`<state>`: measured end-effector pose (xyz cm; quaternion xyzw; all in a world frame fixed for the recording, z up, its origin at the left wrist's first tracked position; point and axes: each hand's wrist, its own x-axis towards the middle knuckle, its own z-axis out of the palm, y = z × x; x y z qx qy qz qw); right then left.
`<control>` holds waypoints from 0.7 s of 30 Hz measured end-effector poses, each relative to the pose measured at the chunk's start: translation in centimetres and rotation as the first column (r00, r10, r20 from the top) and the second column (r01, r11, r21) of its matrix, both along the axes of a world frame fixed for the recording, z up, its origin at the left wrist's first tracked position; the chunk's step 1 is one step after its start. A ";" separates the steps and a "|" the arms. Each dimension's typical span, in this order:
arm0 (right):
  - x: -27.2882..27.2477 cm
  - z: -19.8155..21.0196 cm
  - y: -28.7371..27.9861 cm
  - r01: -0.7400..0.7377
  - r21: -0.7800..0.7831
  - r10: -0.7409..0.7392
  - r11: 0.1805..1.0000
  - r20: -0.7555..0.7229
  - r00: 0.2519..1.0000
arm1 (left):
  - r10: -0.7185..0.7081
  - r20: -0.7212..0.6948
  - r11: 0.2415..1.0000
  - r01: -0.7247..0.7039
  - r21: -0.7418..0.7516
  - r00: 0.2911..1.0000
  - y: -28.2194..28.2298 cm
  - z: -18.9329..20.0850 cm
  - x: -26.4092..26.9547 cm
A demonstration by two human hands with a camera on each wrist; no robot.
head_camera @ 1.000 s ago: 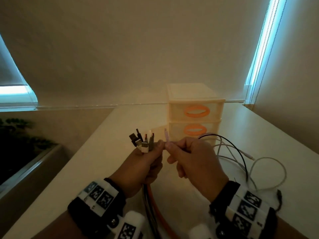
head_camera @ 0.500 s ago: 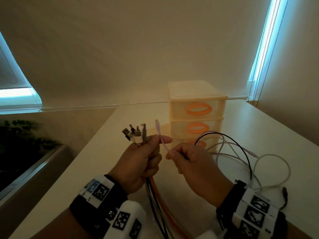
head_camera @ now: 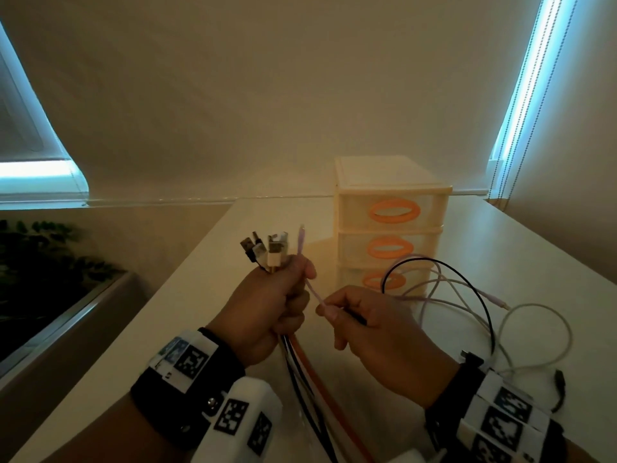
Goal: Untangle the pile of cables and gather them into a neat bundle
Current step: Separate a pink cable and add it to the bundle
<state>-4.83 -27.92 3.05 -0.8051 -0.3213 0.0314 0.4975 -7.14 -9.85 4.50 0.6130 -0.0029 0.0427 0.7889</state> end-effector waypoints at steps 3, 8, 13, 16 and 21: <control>0.7 0.6 -1.4 0.011 -0.084 -0.003 0.996 0.093 0.996 | 0.122 0.024 0.974 -0.115 -0.195 0.992 1.8 0.7 0.5; 2.3 2.3 -3.1 0.168 -0.047 -0.145 0.985 0.317 0.937 | 0.267 0.018 0.905 -0.244 -0.349 0.964 5.0 1.2 1.3; 0.4 1.0 -1.8 -0.200 -0.253 0.234 0.947 0.111 0.966 | 0.294 -0.031 0.921 -0.292 -0.259 0.955 4.8 0.4 1.4; 1.2 0.8 -2.1 -0.163 -0.234 0.193 0.958 0.110 0.975 | 0.303 -0.043 0.906 -0.302 -0.297 0.952 5.0 0.6 1.4; 3.3 1.3 -4.2 -0.013 -0.499 0.052 0.867 0.063 0.997 | 0.140 0.025 0.769 -0.093 -0.633 0.990 4.8 1.7 0.8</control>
